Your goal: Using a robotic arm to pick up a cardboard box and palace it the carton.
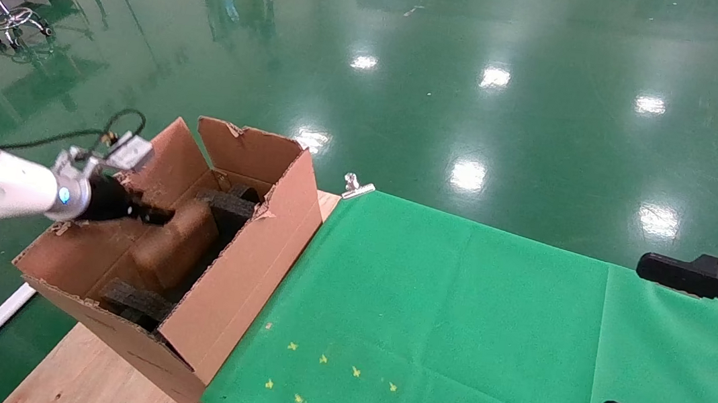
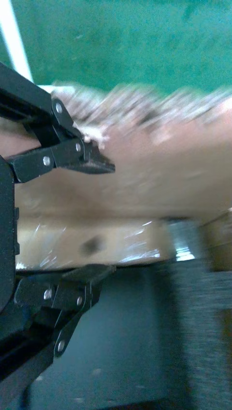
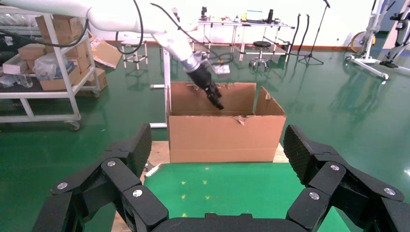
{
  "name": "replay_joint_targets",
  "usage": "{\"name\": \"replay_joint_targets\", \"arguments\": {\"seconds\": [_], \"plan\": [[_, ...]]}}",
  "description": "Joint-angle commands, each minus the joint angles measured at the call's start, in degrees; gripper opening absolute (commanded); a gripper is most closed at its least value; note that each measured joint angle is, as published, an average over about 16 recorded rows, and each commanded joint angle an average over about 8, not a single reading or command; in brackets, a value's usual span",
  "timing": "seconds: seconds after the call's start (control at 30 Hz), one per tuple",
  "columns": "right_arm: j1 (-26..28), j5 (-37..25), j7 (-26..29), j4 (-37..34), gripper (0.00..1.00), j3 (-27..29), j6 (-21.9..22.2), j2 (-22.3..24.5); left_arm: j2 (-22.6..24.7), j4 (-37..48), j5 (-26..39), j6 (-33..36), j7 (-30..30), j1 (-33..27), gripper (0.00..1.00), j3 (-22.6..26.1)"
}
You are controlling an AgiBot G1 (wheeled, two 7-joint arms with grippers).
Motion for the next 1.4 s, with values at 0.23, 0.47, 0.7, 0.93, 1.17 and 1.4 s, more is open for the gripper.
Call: {"name": "replay_joint_targets", "arguments": {"seconds": [0.23, 0.47, 0.7, 0.93, 1.17, 1.4], "plan": [[0.0, 0.0, 0.0, 0.0, 1.0, 0.0, 0.0, 0.0, -4.42, -7.43, -4.44, 6.39, 3.48, -1.85, 1.0, -2.77], [-0.01, 0.02, -0.01, -0.02, 1.0, 0.0, 0.02, 0.01, -7.24, -13.14, -7.61, 11.73, 5.3, -2.13, 1.0, -4.56], [-0.01, 0.02, -0.01, -0.02, 1.0, 0.0, 0.02, 0.01, -7.19, -13.54, -8.2, 11.97, 5.31, -1.68, 1.0, -4.64], [-0.01, 0.03, -0.01, -0.02, 1.0, 0.0, 0.02, 0.01, -7.68, -18.83, -13.46, 15.07, 5.83, 1.45, 1.0, -5.93], [0.0, 0.03, -0.01, -0.03, 1.0, -0.01, 0.02, 0.01, -8.28, -25.47, -20.06, 18.96, 6.49, 5.41, 1.0, -7.54], [0.0, 0.03, -0.02, -0.03, 1.0, -0.01, 0.02, 0.01, -8.88, -32.1, -26.64, 22.84, 7.14, 9.35, 1.0, -9.15]]}}
